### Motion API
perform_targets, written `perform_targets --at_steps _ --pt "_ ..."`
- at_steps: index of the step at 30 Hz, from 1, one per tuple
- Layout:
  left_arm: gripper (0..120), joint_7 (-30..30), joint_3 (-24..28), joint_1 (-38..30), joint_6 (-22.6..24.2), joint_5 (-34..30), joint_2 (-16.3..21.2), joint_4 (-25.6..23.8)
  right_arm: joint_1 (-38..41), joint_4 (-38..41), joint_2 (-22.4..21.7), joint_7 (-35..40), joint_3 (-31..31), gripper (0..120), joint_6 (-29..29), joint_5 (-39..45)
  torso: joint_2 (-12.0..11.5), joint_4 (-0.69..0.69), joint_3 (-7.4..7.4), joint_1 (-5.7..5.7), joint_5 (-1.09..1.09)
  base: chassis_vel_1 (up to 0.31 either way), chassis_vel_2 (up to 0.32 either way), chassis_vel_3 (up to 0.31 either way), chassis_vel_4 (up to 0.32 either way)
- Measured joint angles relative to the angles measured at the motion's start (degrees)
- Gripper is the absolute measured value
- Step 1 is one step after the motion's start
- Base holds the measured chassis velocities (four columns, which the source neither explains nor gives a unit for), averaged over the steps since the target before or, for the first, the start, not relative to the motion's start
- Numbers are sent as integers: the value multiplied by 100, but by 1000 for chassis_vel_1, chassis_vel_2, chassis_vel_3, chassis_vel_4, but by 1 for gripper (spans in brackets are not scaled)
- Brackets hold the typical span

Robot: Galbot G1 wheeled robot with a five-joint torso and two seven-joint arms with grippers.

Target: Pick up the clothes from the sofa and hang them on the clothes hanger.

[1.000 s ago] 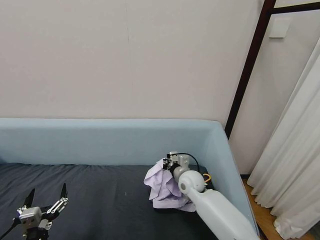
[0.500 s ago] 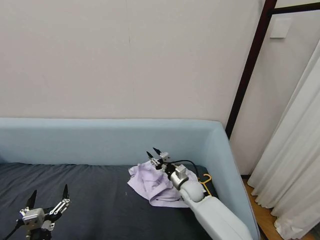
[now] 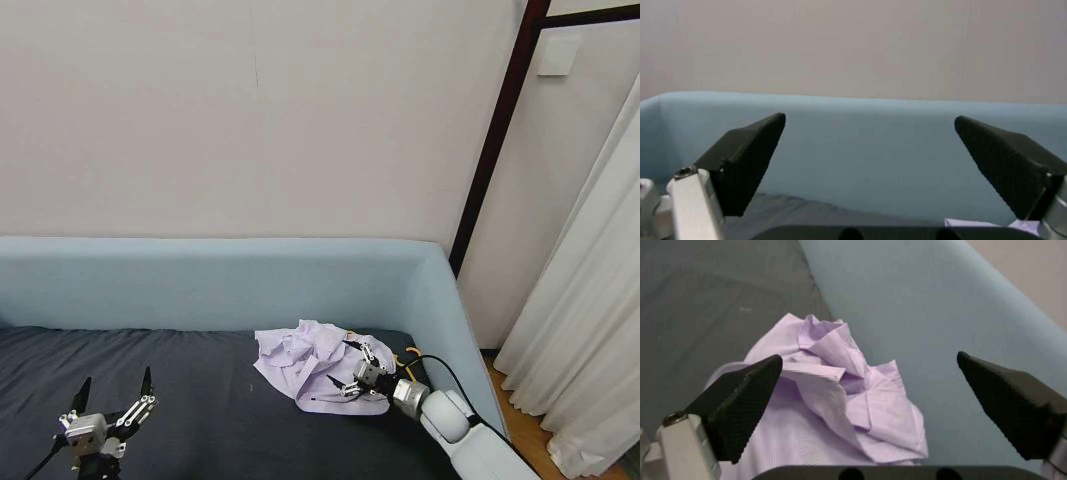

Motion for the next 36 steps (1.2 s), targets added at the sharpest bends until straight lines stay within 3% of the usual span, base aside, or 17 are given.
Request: perform_targets --at_steps 5,9,12,18,36 --pt "100 -1 -122 67 -1 -10 -1 -64 461 -531 325 -398 -14 100 158 -739 0 1 0 0 0 0 0 0 0" --pt "100 -5 -241 116 0 -48 0 -128 864 -1165 607 -939 -45 94 172 -864 0 1 1 0 0 0 0 0 0" --pt "100 -18 -338 152 8 -89 -6 -153 1165 -1793 864 -1175 5 84 196 -1033 0 0 1 0 0 0 0 0 0" --pt "100 -41 -421 163 16 -123 -10 -136 1419 -2482 1091 -1218 50 84 219 -1046 0 -1 1 0 -1 0 0 0 0" --pt "100 -66 -285 53 -5 3 -87 -15 1474 -2551 1141 -1453 379 21 -20 -1431 0 -2 0 0 0 0 0 0 0"
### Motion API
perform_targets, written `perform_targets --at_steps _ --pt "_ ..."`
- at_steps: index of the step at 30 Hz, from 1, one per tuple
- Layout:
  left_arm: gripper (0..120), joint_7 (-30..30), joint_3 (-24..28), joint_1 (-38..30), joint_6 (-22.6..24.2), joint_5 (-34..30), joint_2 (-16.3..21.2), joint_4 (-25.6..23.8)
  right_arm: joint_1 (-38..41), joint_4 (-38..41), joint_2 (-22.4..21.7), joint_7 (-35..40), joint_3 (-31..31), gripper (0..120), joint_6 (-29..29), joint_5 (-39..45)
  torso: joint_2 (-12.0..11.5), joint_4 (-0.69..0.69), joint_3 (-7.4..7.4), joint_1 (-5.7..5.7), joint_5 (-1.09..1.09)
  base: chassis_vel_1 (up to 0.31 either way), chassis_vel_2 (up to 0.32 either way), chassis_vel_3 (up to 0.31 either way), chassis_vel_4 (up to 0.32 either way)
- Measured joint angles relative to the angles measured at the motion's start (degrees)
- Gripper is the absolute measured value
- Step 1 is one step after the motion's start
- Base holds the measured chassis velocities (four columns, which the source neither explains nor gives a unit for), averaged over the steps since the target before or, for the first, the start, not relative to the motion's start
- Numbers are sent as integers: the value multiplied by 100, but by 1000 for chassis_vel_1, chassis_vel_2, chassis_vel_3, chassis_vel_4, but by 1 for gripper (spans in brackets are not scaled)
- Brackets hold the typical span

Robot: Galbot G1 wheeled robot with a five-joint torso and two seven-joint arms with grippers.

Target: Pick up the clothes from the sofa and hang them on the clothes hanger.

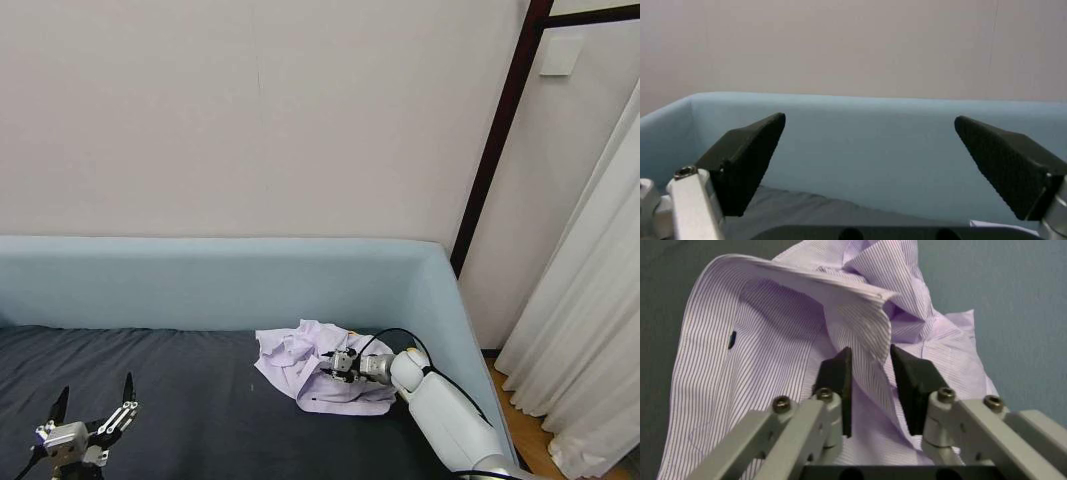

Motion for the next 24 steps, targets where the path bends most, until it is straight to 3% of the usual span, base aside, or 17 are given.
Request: perform_targets --at_steps 4,10,14,17,19,22,24 --pt "100 -8 5 9 -25 -1 3 6 -58 9 -19 41 42 3 -17 171 0 1 0 0 0 0 0 0 0" --pt "100 -18 10 28 -77 -4 -7 6 -145 54 -28 209 -15 0 50 652 0 1 0 0 0 0 0 0 0" --pt "100 -25 -12 62 -113 -31 11 5 -211 242 -143 217 -159 0 55 1439 0 3 0 0 1 0 0 0 0" --pt "100 -28 -42 74 -158 -143 109 48 -233 1156 -779 358 -672 0 -320 3616 0 -1 0 0 0 0 0 0 0" --pt "100 -23 -31 69 -183 -186 121 66 -220 1398 -904 515 -778 0 -419 4039 0 -2 0 0 0 0 0 0 0" --pt "100 111 147 -3 -346 -469 129 95 -45 2672 -1393 1716 -1265 0 -828 6150 0 0 0 0 -1 0 0 0 0" --pt "100 161 216 -37 -399 -560 140 96 32 2979 -1470 2016 -1354 0 -896 6639 0 2 0 0 0 0 0 0 0"
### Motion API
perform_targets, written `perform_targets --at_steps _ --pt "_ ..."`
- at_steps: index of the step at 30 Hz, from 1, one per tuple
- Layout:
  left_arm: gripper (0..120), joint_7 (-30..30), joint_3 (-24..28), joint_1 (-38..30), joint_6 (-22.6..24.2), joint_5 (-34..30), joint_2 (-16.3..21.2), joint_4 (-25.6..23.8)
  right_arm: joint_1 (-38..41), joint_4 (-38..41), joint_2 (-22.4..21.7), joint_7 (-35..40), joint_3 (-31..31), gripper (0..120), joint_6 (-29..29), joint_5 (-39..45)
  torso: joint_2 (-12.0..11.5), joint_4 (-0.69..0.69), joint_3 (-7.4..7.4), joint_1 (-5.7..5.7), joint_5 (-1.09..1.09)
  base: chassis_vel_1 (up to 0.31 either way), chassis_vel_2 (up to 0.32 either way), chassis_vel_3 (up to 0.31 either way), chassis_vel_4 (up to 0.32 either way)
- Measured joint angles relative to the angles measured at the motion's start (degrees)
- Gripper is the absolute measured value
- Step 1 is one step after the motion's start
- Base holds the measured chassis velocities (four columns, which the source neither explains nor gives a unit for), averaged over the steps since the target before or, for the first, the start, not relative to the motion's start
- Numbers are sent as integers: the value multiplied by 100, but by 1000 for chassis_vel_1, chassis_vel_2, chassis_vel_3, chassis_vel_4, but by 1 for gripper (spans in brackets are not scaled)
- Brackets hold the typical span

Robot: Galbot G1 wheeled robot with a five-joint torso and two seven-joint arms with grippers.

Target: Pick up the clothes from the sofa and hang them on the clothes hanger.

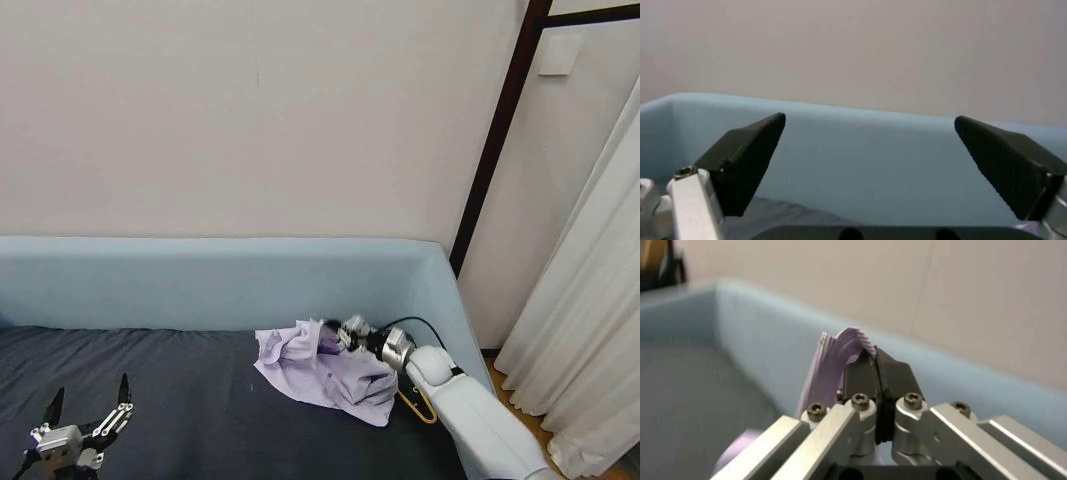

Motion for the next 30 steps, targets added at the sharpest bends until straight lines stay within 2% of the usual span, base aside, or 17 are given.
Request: perform_targets --at_steps 3,5,9,10,15,18,30 --pt "100 249 165 -108 -174 -271 120 22 381 741 -139 590 -156 0 -106 963 0 0 0 0 0 0 0 0 0" --pt "100 331 188 -133 -214 -326 172 31 500 873 -161 672 -188 0 -113 1090 0 0 0 0 0 0 0 0 0" --pt "100 853 277 -267 -488 -676 496 126 1297 1563 -300 1287 -378 0 -270 1630 0 1 0 0 -1 0 0 0 0" --pt "100 853 277 -267 -488 -676 496 126 1297 1563 -300 1287 -378 0 -270 1630 0 1 0 0 -1 0 0 0 0" --pt "100 1667 379 -467 -785 -1055 717 255 2073 1950 -396 2011 -487 0 -534 1773 0 -1 0 0 -1 0 0 0 0" --pt "100 1825 430 -539 -828 -1066 736 302 2309 1950 -414 2165 -489 0 -573 1717 0 -1 0 0 0 0 0 0 0" --pt "100 1791 584 -781 -824 -984 794 574 3287 2043 -885 2482 -254 0 -921 1479 0 0 0 0 0 0 0 0 0"
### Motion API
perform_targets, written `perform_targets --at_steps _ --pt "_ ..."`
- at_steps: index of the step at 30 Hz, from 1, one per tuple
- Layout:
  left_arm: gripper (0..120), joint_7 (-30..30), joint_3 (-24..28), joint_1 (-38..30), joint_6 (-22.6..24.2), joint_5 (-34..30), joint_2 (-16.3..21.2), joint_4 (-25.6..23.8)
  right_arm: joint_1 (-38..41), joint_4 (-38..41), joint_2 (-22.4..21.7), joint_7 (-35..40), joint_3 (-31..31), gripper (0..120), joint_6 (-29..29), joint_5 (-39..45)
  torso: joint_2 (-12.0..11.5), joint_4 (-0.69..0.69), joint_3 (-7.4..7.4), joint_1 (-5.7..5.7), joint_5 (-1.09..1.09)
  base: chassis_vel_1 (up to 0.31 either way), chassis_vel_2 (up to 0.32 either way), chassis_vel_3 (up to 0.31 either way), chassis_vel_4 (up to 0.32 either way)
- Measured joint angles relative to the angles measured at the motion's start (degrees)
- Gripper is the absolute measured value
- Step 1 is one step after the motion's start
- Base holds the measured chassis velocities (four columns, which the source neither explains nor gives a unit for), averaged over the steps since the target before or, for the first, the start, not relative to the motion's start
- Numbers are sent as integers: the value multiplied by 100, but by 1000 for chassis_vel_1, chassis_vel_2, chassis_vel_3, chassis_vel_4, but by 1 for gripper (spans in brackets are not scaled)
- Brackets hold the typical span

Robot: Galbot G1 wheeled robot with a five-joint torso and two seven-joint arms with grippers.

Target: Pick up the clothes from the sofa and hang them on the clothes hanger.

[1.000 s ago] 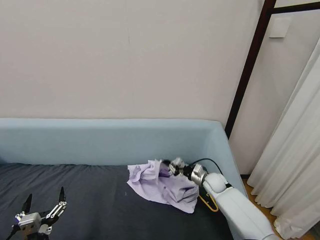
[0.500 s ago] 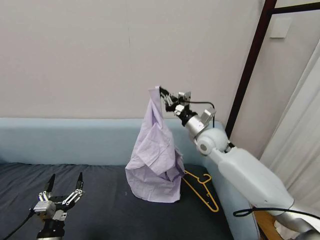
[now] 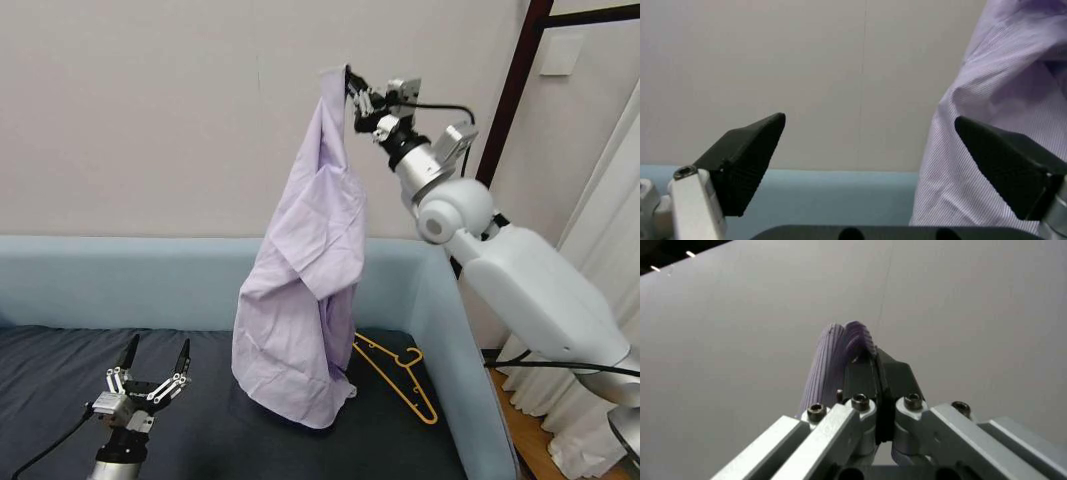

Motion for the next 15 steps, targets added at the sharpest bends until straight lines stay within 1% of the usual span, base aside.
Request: perform_targets --at_steps 1,3,6,7,8,10,11,15 --pt "100 -22 7 -10 7 5 21 3 58 49 -109 81 2 0 -107 -35 0 0 0 0 0 0 0 0 0" --pt "100 -31 8 -15 9 5 30 3 87 78 -172 140 2 0 -166 -41 0 0 0 0 1 0 0 0 0" --pt "100 -82 39 -49 25 5 80 3 236 227 -455 449 23 0 -464 -46 0 0 0 0 1 0 0 0 0" --pt "100 -82 39 -49 25 5 80 3 236 227 -455 449 23 0 -464 -46 0 0 0 0 1 0 0 0 0" --pt "100 -91 57 -72 31 5 97 4 299 280 -556 565 15 0 -538 -12 0 0 0 0 2 0 0 0 0" --pt "100 -99 91 -93 35 5 127 6 438 465 -753 758 -70 0 -627 205 0 -1 0 0 2 0 0 0 0" --pt "100 -99 91 -93 35 5 127 6 438 465 -753 758 -70 0 -627 205 0 -1 0 0 2 0 0 0 0" --pt "100 -60 133 -54 24 -41 180 -67 744 831 -1031 1082 -214 0 -789 641 0 0 0 0 1 0 0 0 0"
